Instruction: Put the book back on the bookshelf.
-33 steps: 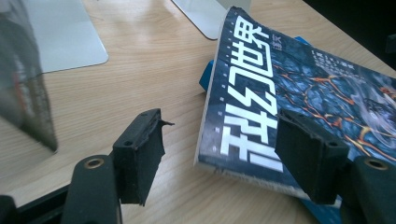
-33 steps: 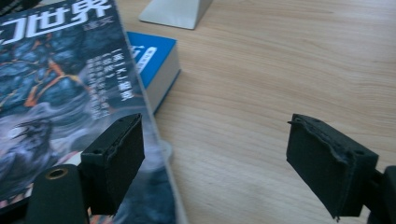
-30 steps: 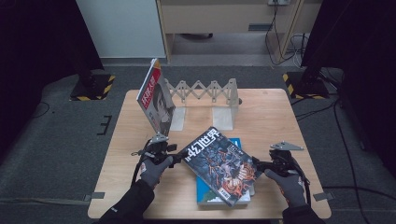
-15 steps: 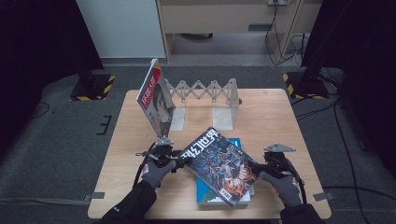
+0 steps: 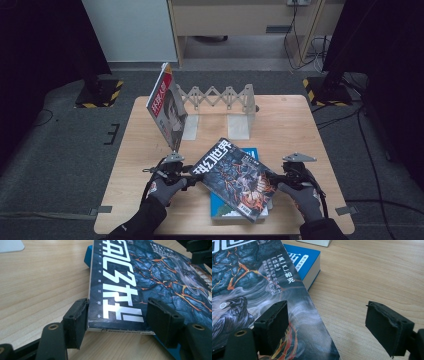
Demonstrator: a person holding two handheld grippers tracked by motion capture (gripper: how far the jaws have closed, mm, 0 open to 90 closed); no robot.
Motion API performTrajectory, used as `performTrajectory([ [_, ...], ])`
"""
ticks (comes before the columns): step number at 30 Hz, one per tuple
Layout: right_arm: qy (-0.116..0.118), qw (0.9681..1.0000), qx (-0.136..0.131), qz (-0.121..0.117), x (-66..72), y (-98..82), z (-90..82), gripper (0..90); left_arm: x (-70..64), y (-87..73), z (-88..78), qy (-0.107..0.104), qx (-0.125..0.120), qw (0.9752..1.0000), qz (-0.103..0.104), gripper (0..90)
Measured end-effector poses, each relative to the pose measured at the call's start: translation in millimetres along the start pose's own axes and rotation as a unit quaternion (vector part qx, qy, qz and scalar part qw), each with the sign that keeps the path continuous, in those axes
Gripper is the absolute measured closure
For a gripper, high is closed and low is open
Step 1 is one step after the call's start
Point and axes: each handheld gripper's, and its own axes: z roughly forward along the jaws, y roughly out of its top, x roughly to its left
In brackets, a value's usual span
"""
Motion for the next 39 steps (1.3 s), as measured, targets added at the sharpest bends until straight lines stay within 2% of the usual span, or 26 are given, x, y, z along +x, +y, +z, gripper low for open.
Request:
performTrajectory([
  [2, 0.000, 1.0000, -0.002, 0.001, 0.4, 0.0, -0.8, 19.4, 0.9, 1.2, 1.7, -0.004, -0.002, 1.0000, 0.007, 33.6],
  [4, -0.001, 1.0000, -0.004, -0.001, 1.2, 0.0, -3.7, 19.5, 3.0, 2.7, 3.7, -0.008, -0.004, 1.0000, 0.000, 34.6],
  [9, 0.006, 0.9997, -0.019, 0.014, 3.7, -2.2, -15.5, 19.3, 7.9, 10.1, 12.0, -0.014, -0.006, 0.9998, -0.010, 39.8],
  [12, 0.008, 0.9998, -0.011, 0.011, 5.9, -6.3, -16.3, 19.3, 8.5, 10.4, 12.6, -0.016, -0.004, 0.9997, -0.015, 40.0],
  [16, 0.008, 0.9999, 0.000, 0.007, 8.6, -6.5, -11.8, 19.3, 5.8, 8.8, 11.8, -0.008, -0.008, 0.9998, -0.018, 40.3],
  [22, 0.007, 1.0000, 0.004, 0.006, 8.1, -4.7, -5.3, 18.5, -1.9, -1.2, -3.8, -0.017, 0.014, 0.9995, -0.024, 44.3],
  [27, 0.005, 1.0000, -0.001, 0.008, 6.3, -3.2, -2.3, 18.4, -8.2, -7.7, -9.3, -0.016, 0.017, 0.9994, -0.025, 44.5],
  [29, 0.005, 1.0000, -0.002, 0.008, 6.5, -3.1, -1.9, 18.6, -8.1, -7.6, -8.0, -0.019, 0.019, 0.9992, -0.028, 43.3],
  [32, 0.003, 1.0000, -0.003, 0.006, 7.2, -3.3, -2.1, 18.8, -9.8, -8.7, -2.9, -0.026, 0.021, 0.9989, -0.034, 35.4],
  [35, 0.005, 1.0000, -0.003, 0.006, 6.6, -3.4, -1.9, 18.8, -11.4, -8.9, -1.2, -0.025, 0.022, 0.9989, -0.032, 30.6],
  [39, 0.005, 1.0000, -0.003, 0.004, 6.9, -3.1, -2.0, 18.9, -11.4, -10.3, 2.2, -0.038, 0.026, 0.9986, -0.024, 24.6],
])
